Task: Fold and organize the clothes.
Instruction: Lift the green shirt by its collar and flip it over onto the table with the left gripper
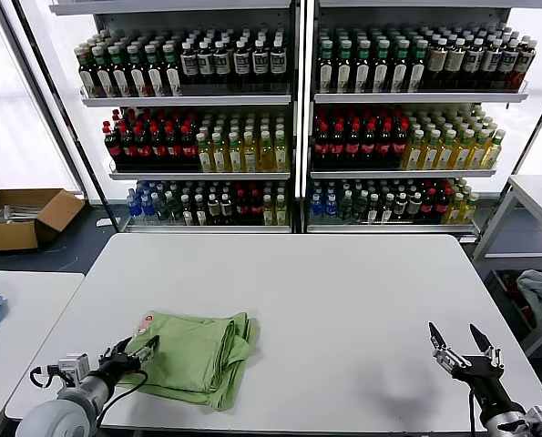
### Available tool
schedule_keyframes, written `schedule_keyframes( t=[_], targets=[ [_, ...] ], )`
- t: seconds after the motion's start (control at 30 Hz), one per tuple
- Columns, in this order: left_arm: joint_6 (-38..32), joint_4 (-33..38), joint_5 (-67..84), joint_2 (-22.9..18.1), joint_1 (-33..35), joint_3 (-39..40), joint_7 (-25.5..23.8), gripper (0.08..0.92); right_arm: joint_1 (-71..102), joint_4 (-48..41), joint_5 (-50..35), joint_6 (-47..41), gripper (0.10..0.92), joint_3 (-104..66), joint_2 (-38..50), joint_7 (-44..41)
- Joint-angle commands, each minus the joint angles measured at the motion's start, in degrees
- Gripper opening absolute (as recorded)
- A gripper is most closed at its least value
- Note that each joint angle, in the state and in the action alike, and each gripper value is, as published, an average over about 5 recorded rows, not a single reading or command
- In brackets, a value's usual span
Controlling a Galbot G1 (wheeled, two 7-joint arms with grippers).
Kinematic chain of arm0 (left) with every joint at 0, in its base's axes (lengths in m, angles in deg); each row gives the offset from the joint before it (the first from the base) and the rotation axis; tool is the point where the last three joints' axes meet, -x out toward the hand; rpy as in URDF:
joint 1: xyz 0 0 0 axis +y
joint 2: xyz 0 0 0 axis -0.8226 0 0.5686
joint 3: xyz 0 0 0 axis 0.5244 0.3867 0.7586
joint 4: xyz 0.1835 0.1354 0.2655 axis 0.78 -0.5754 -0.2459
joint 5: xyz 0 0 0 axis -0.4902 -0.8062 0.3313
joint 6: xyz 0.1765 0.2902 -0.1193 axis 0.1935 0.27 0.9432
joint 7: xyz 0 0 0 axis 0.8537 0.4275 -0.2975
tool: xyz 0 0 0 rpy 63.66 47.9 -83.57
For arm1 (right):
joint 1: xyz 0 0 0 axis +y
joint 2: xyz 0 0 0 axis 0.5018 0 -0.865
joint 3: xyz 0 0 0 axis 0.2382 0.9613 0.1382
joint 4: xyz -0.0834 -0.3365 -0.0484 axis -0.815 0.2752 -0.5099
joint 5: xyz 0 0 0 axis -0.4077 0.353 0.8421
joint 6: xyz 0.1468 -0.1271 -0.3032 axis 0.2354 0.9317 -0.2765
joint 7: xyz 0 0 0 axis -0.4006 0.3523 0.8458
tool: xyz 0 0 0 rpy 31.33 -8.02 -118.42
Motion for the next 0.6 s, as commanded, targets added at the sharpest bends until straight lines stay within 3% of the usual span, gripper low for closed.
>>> schedule_keyframes(
  t=[0.03,0.47,0.6],
  targets=[
    [-0.61,0.01,-0.07,-1.58,0.55,0.71,-0.82,0.565,0.18,0.28,-0.05,0.08,0.823,-0.24,-0.03,0.0],
    [-6.8,1.54,-5.27,-5.42,1.57,-2.57,5.35,0.202,-0.24,0.72,0.06,-0.12,0.823,-0.09,-0.09,-0.01],
    [-7.55,2.43,-4.8,-6.58,1.59,-8.08,6.74,0.143,-0.27,0.88,0.12,-0.14,0.823,-0.1,-0.2,0.0]
  ],
)
